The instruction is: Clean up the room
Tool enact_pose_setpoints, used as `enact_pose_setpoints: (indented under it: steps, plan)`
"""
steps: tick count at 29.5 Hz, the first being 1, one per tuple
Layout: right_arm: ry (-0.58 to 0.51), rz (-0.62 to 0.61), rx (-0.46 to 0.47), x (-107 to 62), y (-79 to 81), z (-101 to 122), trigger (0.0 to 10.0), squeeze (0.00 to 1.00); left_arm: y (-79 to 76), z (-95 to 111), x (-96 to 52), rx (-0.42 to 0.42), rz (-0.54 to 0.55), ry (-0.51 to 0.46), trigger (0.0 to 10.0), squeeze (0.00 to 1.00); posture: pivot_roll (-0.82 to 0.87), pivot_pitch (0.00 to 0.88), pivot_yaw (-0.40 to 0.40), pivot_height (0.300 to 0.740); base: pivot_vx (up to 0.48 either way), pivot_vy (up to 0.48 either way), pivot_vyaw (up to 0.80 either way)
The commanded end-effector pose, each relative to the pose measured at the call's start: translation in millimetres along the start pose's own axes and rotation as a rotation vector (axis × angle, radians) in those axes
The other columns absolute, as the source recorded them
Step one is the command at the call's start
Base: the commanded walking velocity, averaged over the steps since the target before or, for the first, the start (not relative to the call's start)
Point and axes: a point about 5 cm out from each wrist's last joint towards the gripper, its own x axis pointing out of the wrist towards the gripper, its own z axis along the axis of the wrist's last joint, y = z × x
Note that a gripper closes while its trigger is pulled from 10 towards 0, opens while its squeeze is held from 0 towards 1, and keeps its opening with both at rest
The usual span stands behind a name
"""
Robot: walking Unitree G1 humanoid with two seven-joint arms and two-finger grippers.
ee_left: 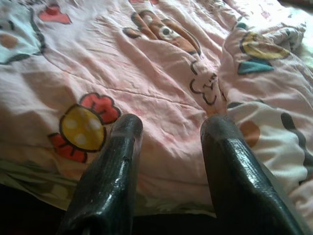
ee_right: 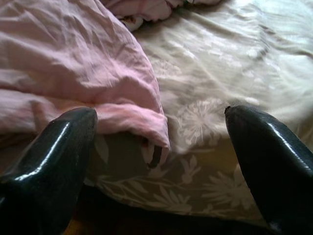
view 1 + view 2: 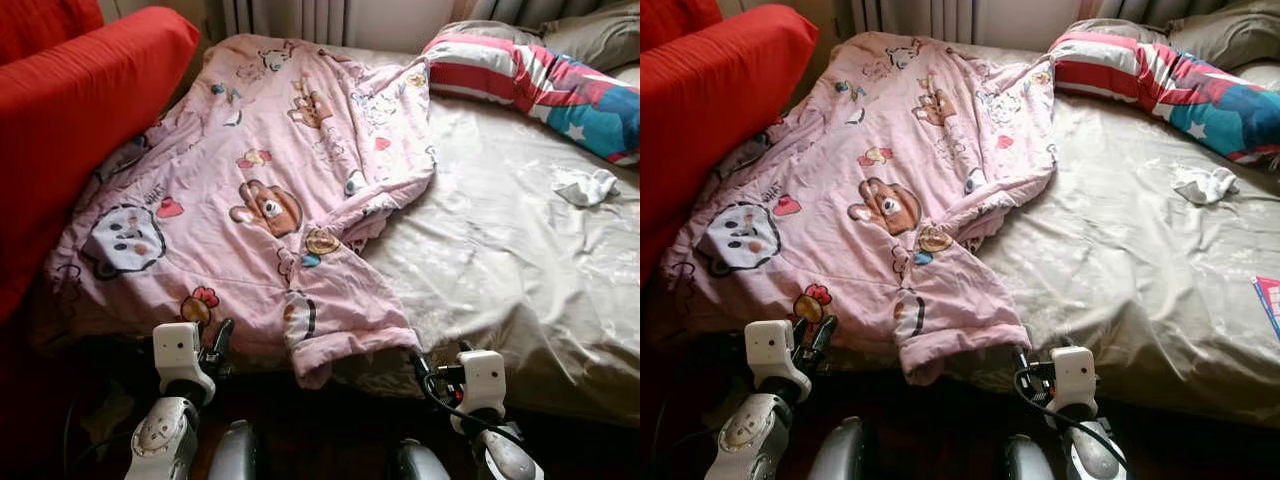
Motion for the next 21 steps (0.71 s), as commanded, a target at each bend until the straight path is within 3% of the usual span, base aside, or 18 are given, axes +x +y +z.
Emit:
enact_pose_setpoints:
  steps: [1,13,15,17,21]
  plan:
    - [0.025,-0.005,0.004,-4.3,0.3,-7.2,10.0,0.0,0.5,-2.0,-2.8,0.02,-0.003,0.015,10.0,0.0,0.08,0.276,-0.037,0.568,0.0,0.0,0.0]
    - [0.005,0.03,-0.032,-2.9,3.6,-4.5,10.0,0.0,1.1,-2.3,-2.2,0.026,0.0,0.018,10.0,0.0,0.08,0.26,-0.036,0.568,0.0,0.0,0.09]
    - [0.0,0.022,-0.022,-2.3,3.2,-3.4,10.0,0.0,1.0,-2.3,-2.0,0.025,-0.001,0.017,10.0,0.0,0.08,0.26,-0.036,0.568,0.0,0.0,0.68]
    - [-0.002,0.008,0.021,-1.6,1.9,-3.6,10.0,0.0,0.6,-2.4,-1.7,0.025,-0.001,0.017,10.0,0.0,0.08,0.253,-0.036,0.568,0.0,0.0,0.0]
    - [-0.011,0.013,0.018,-0.5,2.8,-2.1,10.0,0.0,0.8,-2.1,-1.2,0.028,-0.002,0.017,10.0,0.0,0.08,0.248,-0.037,0.568,0.0,0.0,0.0]
